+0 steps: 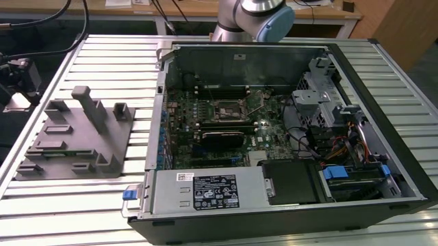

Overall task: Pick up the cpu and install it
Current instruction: 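Pick up the cpu and move it towards the insertion slot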

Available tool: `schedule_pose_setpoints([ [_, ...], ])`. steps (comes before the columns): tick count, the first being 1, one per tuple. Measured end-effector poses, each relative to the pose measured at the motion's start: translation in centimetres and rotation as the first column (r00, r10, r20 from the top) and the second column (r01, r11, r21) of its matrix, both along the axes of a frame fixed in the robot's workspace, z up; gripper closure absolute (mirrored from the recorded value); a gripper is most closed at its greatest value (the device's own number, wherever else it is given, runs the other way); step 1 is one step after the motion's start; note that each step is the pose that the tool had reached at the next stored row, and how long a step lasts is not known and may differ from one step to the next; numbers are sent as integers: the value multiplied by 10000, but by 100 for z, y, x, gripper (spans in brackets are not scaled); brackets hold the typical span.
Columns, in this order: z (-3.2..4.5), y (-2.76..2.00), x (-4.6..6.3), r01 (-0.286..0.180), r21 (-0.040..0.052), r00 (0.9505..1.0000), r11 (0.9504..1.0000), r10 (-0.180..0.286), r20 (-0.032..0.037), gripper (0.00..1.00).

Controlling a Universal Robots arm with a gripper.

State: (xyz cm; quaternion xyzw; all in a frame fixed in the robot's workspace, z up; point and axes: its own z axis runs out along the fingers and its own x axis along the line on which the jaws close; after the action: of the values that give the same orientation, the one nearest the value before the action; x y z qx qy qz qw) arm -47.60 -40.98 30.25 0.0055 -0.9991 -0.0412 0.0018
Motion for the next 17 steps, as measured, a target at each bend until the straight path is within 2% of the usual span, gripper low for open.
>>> schedule_pose_setpoints([
  [17,501,0,0,0,-1,10000,10000,0,67,45],
])
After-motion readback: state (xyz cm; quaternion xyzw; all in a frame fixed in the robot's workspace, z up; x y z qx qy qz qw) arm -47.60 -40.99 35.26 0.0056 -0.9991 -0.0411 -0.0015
